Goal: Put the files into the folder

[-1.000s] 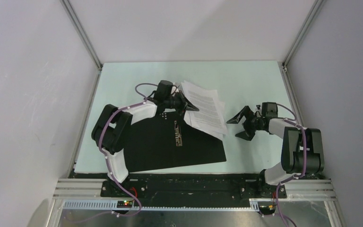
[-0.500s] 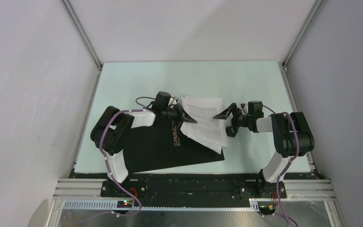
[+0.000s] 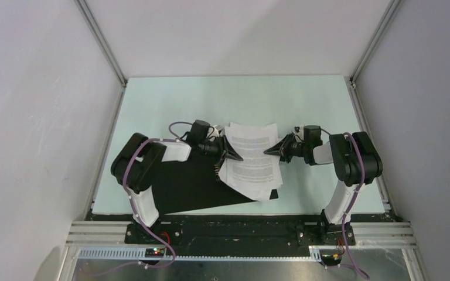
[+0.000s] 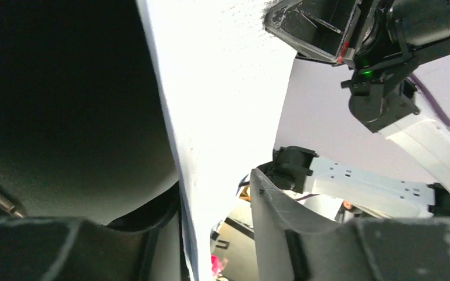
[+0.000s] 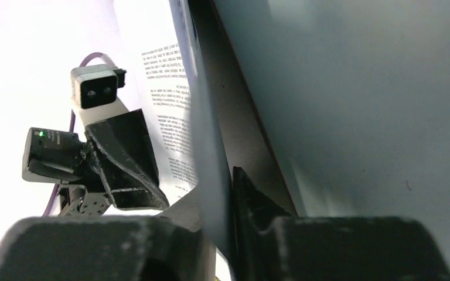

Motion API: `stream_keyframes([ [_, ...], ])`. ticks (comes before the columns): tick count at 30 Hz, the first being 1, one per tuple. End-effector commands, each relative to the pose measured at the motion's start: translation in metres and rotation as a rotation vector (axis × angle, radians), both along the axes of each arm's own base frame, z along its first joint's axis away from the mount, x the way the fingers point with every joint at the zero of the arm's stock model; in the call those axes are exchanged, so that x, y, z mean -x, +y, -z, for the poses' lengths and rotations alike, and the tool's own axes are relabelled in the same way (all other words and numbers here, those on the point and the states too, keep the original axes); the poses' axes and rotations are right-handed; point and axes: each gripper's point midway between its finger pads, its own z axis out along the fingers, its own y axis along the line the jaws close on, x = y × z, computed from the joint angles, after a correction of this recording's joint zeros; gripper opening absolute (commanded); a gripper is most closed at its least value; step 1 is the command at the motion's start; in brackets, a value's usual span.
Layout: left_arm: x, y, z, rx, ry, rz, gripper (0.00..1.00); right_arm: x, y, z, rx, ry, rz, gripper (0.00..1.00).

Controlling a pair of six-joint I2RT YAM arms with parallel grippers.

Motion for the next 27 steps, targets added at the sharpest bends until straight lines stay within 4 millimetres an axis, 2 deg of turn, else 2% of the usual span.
stream_keyframes([
  [1, -0.007, -0.004, -0.007, -0.018, -0.184, 0.086, 0.52, -0.009, -0.001, -0.011, 0.081, -0.134, -0.057, 0.13],
  [2, -0.011, -0.006, -0.010, -0.024, -0.200, 0.086, 0.54, -0.009, -0.001, -0.013, 0.101, -0.173, -0.076, 0.06],
  [4, -0.023, -0.009, -0.014, -0.040, -0.249, 0.078, 0.59, -0.015, -0.002, -0.028, 0.126, -0.252, -0.097, 0.00],
  [10, -0.066, -0.018, -0.019, -0.110, -0.365, 0.044, 0.61, -0.027, -0.003, -0.080, 0.184, -0.471, -0.154, 0.00],
  [11, -0.066, -0.017, -0.012, -0.130, -0.352, 0.051, 0.61, -0.027, -0.002, -0.089, 0.181, -0.502, -0.162, 0.00],
  [15, -0.083, -0.023, -0.015, -0.136, -0.419, 0.064, 0.65, -0.028, 0.004, -0.121, 0.145, -0.639, -0.216, 0.00],
  [20, -0.089, -0.029, -0.021, -0.091, -0.426, 0.066, 0.66, -0.025, 0.005, -0.150, 0.086, -0.737, -0.259, 0.00],
  [27, -0.089, -0.028, -0.067, 0.051, -0.544, 0.058, 0.62, -0.015, 0.005, -0.182, 0.066, -0.867, -0.301, 0.00],
])
